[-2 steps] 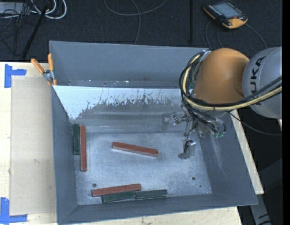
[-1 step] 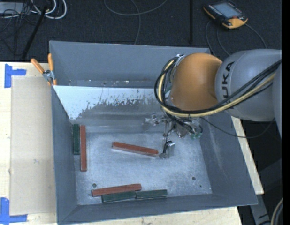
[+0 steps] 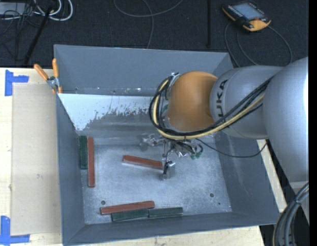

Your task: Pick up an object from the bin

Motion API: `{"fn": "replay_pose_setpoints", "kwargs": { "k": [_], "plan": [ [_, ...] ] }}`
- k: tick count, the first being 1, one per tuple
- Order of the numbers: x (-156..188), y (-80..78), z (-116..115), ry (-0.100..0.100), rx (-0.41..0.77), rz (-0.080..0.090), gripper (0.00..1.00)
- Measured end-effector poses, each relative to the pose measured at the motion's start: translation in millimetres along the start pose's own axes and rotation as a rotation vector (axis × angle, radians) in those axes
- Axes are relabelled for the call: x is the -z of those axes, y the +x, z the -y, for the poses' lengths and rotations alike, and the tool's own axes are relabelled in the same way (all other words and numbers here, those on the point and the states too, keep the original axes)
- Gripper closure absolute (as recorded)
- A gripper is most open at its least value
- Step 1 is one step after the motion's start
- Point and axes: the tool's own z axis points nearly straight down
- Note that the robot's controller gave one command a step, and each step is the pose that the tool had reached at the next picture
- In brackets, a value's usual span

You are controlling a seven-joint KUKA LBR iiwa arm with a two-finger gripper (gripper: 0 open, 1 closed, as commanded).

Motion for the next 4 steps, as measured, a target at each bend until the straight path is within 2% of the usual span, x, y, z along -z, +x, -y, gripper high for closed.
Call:
{"fn": "replay_pose_setpoints", "kwargs": {
  "k": [1,2,3,4],
  "plan": [
    [-1,-13.8,3,0.000,-0.035,0.000,1.00],
    [-1,-13.8,2,0.000,-0.034,0.000,1.00],
    [102,-7.0,-20,0.000,-0.078,-0.001,1.00],
    [102,-7.0,-20,0.000,-0.077,-0.001,1.00]
  ]
}}
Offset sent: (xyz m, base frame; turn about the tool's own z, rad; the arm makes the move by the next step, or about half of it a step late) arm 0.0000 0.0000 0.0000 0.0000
